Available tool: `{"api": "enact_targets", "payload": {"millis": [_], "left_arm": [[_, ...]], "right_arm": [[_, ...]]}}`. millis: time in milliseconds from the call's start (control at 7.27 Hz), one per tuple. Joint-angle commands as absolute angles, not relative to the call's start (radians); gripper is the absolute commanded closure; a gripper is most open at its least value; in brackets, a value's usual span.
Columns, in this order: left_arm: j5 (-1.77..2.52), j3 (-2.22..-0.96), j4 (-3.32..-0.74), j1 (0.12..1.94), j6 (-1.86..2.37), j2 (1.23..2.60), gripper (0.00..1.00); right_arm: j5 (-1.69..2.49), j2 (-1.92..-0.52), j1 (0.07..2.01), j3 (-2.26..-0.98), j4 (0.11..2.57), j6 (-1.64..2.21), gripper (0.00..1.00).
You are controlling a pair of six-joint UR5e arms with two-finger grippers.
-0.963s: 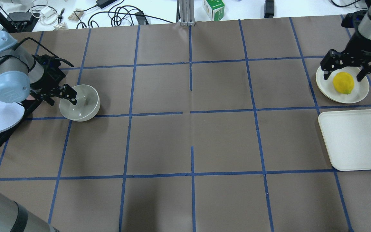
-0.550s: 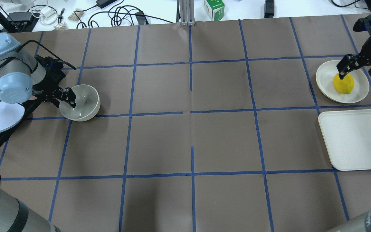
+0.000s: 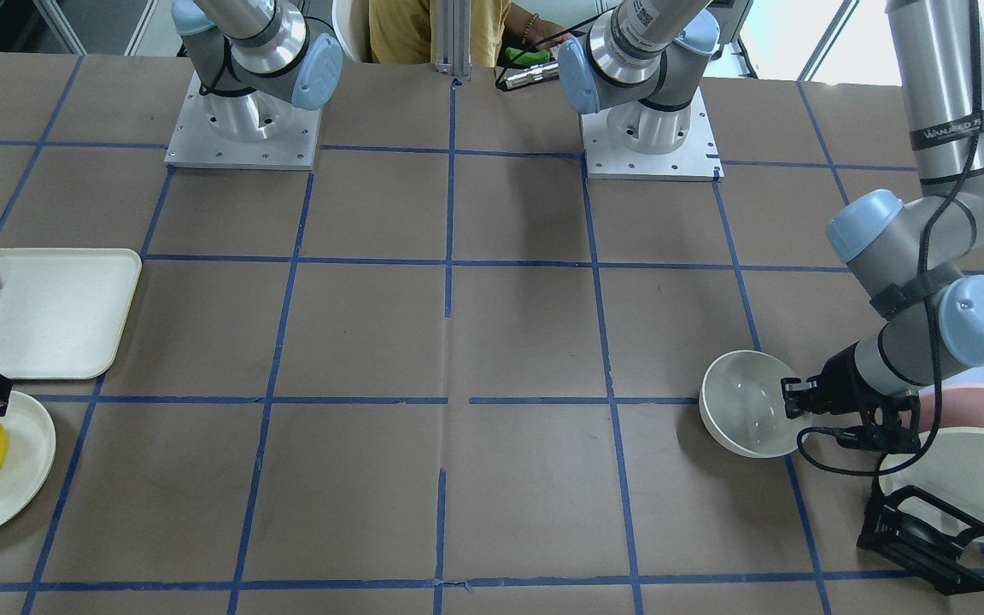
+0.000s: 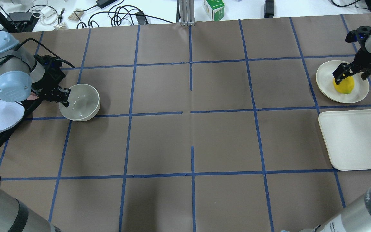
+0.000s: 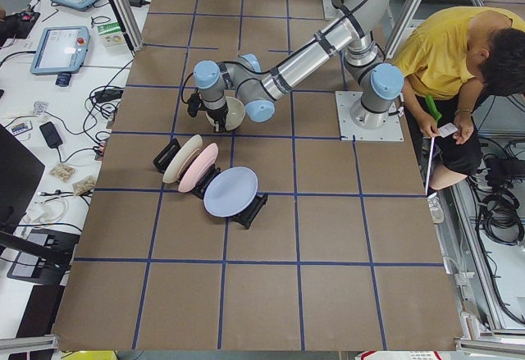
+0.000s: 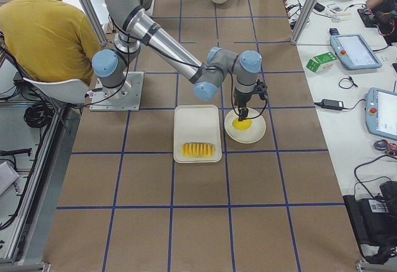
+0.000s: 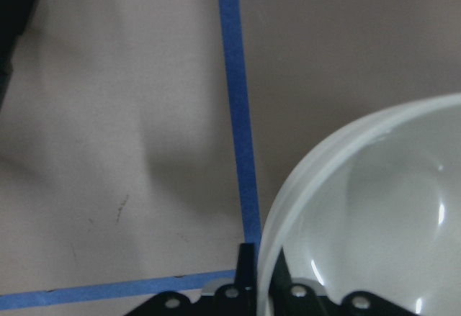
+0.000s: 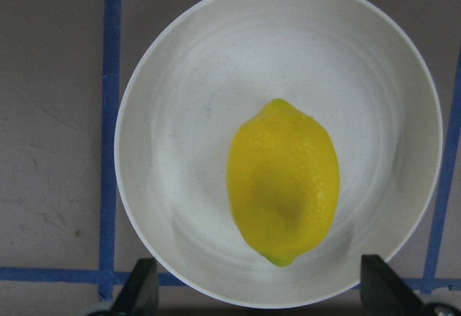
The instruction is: Place bowl and put lemon in it
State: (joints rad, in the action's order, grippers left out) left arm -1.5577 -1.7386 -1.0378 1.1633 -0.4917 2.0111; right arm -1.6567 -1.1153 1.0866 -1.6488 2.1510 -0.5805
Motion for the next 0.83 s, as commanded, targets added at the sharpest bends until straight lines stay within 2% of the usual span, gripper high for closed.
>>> {"api": "enact_targets", "payload": {"millis": [0,275,550,688], "left_arm": [[-1.548,-1.737,-1.090,1.221,-0.444,1.965,1.00],[-1.465,-1.750,-1.129,1.395,-0.289,1.910,1.00],[-1.393,-1.755,-1.097,1.651,0.116,1.939,1.00],[-1.388,-1.758,-0.987,1.731,0.262,1.965,1.00]], "right_arm": [[-1.657,-1.069,1.086,-1.644,2.158,-0.581,0.00],[-1.660,-1.060,1.086,-1.635,2.180,-0.584,0.00],[-1.661,-1.043,1.086,-1.637,2.181,-0.583,0.00],[-1.661,-1.032,1.086,-1.635,2.181,-0.580,0.00]]}}
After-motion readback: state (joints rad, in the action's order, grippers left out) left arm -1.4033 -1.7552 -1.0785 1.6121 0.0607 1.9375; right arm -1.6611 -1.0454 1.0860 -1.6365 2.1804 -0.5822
